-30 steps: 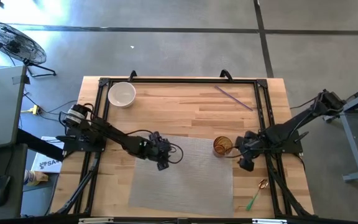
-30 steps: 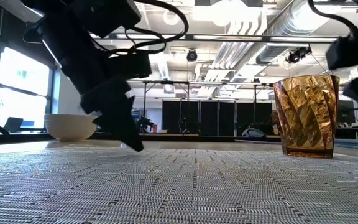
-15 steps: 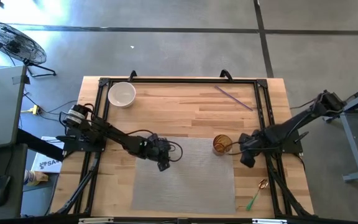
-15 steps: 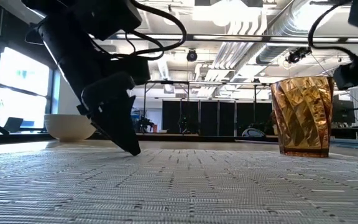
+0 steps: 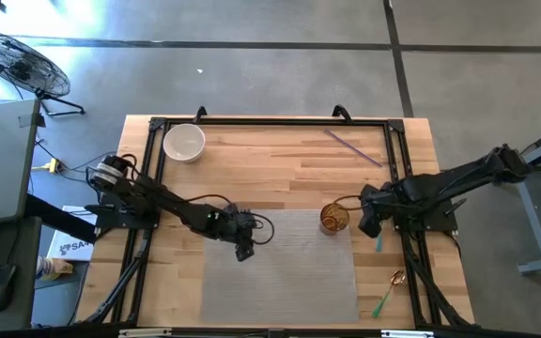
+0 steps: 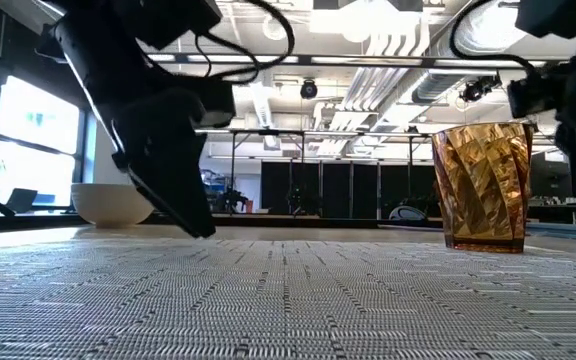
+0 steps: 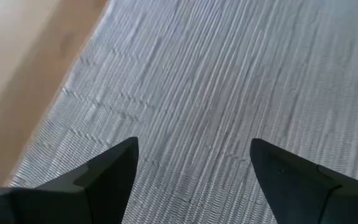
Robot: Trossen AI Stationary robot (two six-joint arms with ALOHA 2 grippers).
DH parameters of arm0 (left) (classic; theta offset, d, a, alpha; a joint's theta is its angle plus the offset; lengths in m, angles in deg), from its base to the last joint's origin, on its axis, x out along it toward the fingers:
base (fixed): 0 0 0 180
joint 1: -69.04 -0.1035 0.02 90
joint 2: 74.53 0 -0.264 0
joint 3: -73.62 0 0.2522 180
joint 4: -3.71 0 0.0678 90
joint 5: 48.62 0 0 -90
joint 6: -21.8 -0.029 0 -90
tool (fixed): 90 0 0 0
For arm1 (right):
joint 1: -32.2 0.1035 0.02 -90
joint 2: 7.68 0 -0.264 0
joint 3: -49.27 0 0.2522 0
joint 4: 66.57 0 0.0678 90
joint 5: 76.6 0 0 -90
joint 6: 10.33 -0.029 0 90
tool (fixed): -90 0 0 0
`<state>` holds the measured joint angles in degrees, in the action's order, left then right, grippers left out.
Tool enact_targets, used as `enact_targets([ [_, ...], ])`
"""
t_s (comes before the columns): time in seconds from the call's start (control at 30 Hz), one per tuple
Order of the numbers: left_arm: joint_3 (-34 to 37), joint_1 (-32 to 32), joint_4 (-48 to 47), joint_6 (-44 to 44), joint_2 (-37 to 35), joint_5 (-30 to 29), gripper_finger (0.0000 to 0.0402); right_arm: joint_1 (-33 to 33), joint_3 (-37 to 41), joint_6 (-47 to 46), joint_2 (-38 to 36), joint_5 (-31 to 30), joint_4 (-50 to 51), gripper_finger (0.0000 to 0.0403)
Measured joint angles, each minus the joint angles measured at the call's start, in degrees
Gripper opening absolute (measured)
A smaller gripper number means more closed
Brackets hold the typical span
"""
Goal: Pick & Place Utensil
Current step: Adjust the gray mat, then put the blue straw into the brown cup
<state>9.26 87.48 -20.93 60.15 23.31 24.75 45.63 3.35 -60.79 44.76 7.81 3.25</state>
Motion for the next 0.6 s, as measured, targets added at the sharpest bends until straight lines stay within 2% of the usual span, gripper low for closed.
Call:
enact_targets([
  [0.17,-0.01,-0.07,0.01,-6.17,-2.03,-3.66,0.0305,-5.00,-5.18,6.18,-0.20,-2.30,6.42,0.0347],
  [0.33,-0.06,-0.07,0.17,-14.36,-3.17,-10.68,0.0305,-11.64,-10.16,10.21,0.09,-15.34,8.05,0.0346],
  [0.4,-0.06,-0.07,-0.21,-17.78,-3.17,-14.23,0.0305,-16.16,-11.59,15.63,0.88,-18.01,5.97,0.0346],
  [0.6,-0.06,-0.11,-1.11,-20.65,-3.17,-19.05,0.0305,-34.45,-13.23,28.91,5.78,-15.85,-4.88,0.0346],
])
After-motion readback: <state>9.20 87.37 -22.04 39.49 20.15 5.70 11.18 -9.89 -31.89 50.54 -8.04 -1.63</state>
